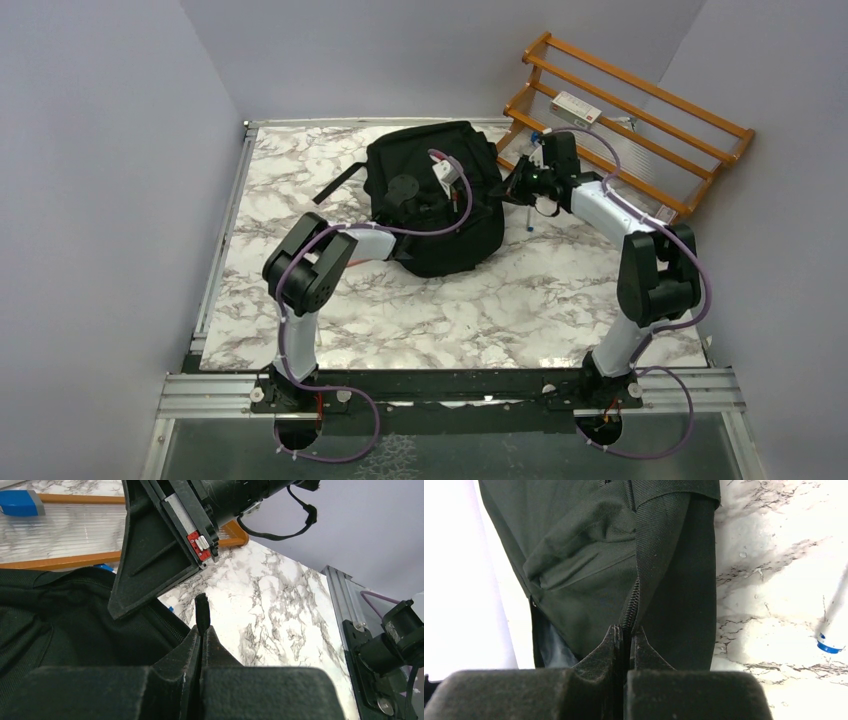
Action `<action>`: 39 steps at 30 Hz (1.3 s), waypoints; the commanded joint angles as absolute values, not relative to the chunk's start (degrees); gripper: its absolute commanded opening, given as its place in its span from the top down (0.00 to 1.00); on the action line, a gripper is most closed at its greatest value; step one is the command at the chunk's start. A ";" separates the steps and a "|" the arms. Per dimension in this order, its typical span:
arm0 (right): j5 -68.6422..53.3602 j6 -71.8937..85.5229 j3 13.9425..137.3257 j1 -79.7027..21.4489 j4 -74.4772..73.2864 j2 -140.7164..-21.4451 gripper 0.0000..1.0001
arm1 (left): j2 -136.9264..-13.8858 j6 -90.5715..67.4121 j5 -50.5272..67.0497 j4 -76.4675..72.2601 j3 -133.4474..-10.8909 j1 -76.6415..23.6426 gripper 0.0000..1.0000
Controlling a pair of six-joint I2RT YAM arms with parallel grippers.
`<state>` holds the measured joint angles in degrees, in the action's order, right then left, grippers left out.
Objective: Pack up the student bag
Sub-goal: Zip the student bag at the center of the board.
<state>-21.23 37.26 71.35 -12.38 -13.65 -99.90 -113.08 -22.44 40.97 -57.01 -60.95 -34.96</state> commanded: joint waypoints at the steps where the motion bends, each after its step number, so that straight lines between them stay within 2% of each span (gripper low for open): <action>1: -22.73 36.15 73.39 -10.51 -13.77 -100.80 0.99 | -108.45 -20.70 44.56 -57.75 -59.58 -35.07 1.00; 14: -21.37 34.87 73.26 -7.08 -14.14 -101.07 0.99 | -98.72 -13.59 46.80 -48.21 -50.92 -34.21 1.00; 25: -20.14 33.79 73.35 -5.98 -14.15 -101.30 0.99 | -87.66 -5.85 41.99 -36.94 -43.00 -33.20 1.00; 39: -18.84 32.11 73.74 -5.21 -14.93 -101.52 0.99 | -77.40 -4.64 40.08 -25.16 -37.85 -24.94 1.00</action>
